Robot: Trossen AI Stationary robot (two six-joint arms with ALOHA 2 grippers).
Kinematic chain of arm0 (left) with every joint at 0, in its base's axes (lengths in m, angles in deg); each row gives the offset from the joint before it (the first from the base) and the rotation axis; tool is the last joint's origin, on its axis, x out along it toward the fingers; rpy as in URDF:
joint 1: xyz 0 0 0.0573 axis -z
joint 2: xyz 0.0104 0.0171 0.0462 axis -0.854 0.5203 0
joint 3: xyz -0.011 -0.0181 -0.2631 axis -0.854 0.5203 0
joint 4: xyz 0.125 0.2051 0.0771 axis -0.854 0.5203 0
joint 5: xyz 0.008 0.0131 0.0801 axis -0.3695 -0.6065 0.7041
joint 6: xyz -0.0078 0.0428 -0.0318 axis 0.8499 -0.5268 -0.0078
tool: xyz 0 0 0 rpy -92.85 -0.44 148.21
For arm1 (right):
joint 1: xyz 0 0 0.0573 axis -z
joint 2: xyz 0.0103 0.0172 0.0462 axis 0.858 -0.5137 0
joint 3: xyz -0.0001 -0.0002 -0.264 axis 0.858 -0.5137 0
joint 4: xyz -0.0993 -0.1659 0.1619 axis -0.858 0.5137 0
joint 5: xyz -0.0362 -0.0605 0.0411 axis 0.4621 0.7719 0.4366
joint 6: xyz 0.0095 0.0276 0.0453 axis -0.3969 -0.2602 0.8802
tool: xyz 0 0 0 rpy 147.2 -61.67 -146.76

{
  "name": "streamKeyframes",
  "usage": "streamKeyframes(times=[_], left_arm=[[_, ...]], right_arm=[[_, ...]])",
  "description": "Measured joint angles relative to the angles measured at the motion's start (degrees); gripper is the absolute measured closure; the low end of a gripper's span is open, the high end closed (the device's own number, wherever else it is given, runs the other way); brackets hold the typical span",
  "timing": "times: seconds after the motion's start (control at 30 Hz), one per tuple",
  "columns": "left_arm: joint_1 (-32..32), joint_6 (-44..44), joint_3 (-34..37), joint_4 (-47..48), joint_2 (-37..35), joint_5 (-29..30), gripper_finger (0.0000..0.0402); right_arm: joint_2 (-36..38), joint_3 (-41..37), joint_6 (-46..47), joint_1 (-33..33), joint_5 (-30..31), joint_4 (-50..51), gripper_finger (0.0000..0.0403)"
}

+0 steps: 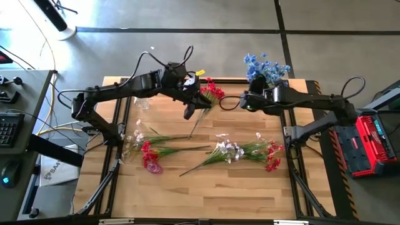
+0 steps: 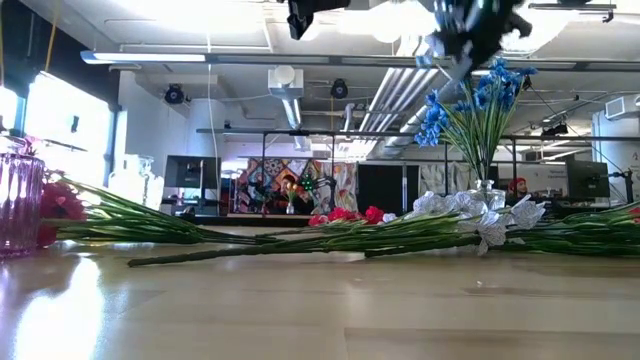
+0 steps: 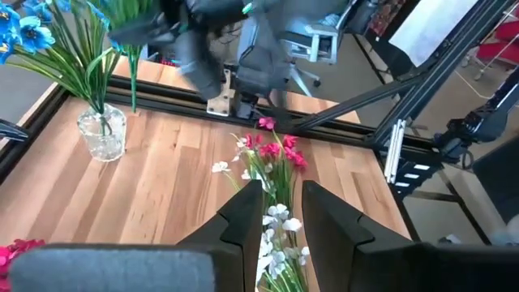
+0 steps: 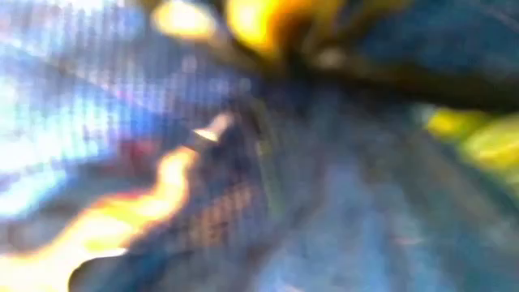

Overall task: Sort flowers into vase by color
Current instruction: Put the blue flowers into the right transparent vase

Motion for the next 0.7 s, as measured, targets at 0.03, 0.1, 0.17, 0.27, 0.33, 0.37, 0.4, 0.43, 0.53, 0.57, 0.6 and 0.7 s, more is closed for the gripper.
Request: streamKeyframes(times=[0.03, 0.1, 0.17, 0.27, 0.33, 0.37, 0.4, 0.43, 0.53, 0.57, 0.6, 0.7], left_arm=[[0.00, 0.00, 0.00, 0.00, 0.00, 0.00, 0.0326], [0.00, 0.02, 0.00, 0.02, 0.00, 0.23, 0.0326], [0.22, 0.17, 0.00, 0.23, 0.00, 1.20, 0.0326], [0.31, 0.07, 0.00, 0.21, 0.00, 3.34, 0.0326], [0.31, 0.07, 0.00, 0.19, 0.00, 3.68, 0.0326], [0.29, 0.09, 0.00, 0.15, 0.00, 3.74, 0.0326], [0.28, 0.07, 0.00, 0.15, 0.00, 3.86, 0.0326], [0.28, 0.07, 0.00, 0.13, 0.00, 3.98, 0.0326], [0.28, 0.07, 0.00, 0.15, 0.00, 4.28, 0.0326], [0.28, 0.07, 0.00, 0.14, 0.00, 4.75, 0.0326], [0.28, 0.04, 0.00, 0.18, 0.00, 5.42, 0.0326], [0.28, 0.06, 0.00, 0.33, 0.00, 6.64, 0.0326]], right_arm=[[0.60, -2.01, -0.01, 0.89, -0.07, -1.49, 0.0402], [2.06, -5.79, -1.49, 2.12, -0.46, -5.87, 0.0402], [3.76, -8.87, -4.12, 2.95, -0.52, -11.06, 0.0402], [5.75, -12.27, -7.28, 4.22, 0.49, -17.53, 0.0403], [6.80, -13.79, -9.06, 5.47, 1.07, -20.46, 0.0403], [7.20, -14.32, -9.88, 6.32, 1.17, -21.35, 0.0403], [7.45, -14.76, -10.15, 7.24, 1.40, -21.62, 0.0403], [7.57, -15.19, -10.24, 8.17, 1.83, -21.61, 0.0403], [7.74, -16.18, -10.56, 10.57, 2.48, -22.08, 0.0403], [7.83, -16.34, -11.28, 11.32, 2.29, -22.82, 0.0403], [7.87, -16.41, -12.18, 11.82, 2.06, -23.92, 0.0403], [7.85, -16.61, -15.04, 12.56, 0.95, -26.87, 0.0403]])
